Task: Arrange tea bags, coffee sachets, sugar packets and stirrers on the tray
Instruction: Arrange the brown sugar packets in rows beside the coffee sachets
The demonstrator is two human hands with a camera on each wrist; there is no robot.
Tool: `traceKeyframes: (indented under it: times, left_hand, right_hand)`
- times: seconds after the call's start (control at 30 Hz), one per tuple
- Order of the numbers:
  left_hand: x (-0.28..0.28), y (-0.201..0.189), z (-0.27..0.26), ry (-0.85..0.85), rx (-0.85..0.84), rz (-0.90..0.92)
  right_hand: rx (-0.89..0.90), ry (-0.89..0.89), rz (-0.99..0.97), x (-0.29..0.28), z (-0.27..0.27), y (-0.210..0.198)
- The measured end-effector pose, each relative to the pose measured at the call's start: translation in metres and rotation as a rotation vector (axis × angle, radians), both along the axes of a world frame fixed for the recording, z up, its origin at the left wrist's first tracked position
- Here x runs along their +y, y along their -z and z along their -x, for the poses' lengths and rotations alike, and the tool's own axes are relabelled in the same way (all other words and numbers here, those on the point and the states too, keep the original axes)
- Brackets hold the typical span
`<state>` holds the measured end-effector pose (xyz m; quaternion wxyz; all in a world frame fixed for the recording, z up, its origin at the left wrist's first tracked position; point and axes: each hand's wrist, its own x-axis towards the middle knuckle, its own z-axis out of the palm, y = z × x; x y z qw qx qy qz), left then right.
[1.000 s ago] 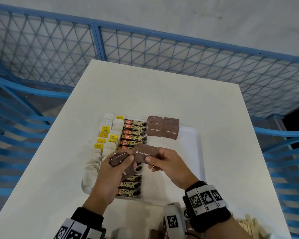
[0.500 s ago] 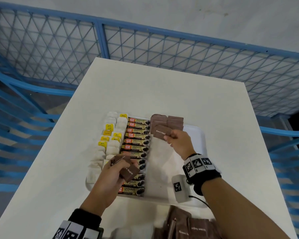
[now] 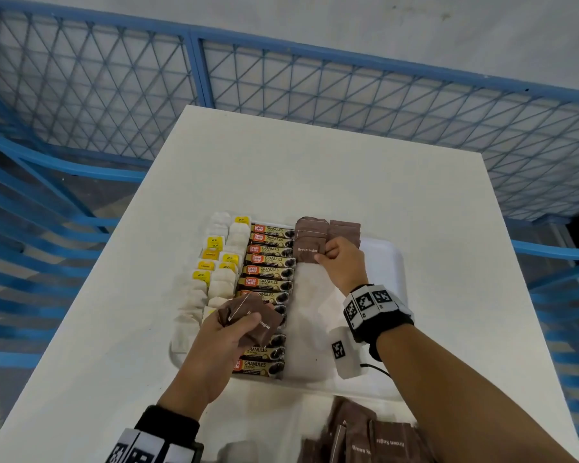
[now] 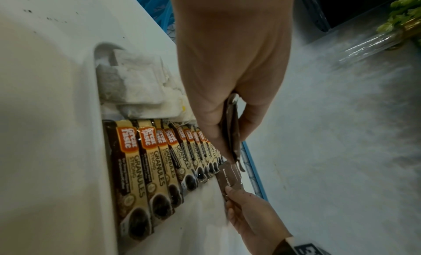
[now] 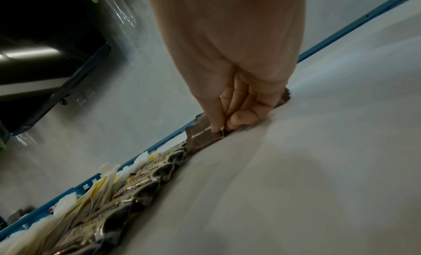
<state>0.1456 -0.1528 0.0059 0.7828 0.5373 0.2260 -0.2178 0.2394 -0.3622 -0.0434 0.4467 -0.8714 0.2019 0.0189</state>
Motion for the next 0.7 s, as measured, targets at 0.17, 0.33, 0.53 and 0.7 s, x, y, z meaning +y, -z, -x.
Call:
traceKeyframes:
  times: [0.17,0.33,0.53,0.7]
  left_hand:
    - [-0.002,0.0,-0.003,-0.039,-0.017,0.0]
    - [-0.005,0.0,-0.004,-0.047,-0.045,-0.021]
    - [-0.009,-0.002,-0.006,-0.051,-0.088,-0.037]
    - [-0.011,-0.006,-0.007,-0.089,-0.12,-0.042]
  right_hand:
    - [-0.02,0.019,0.012,0.002,0.0,0.003]
    - [-0.07,0.034,0.04,0.005,0.004,-0.003]
    - [-0.115,-0.188,-0.009,0.022,0.026,-0.035]
    - [0.079,-0.43,-0.312,0.033,0.061,-0.058]
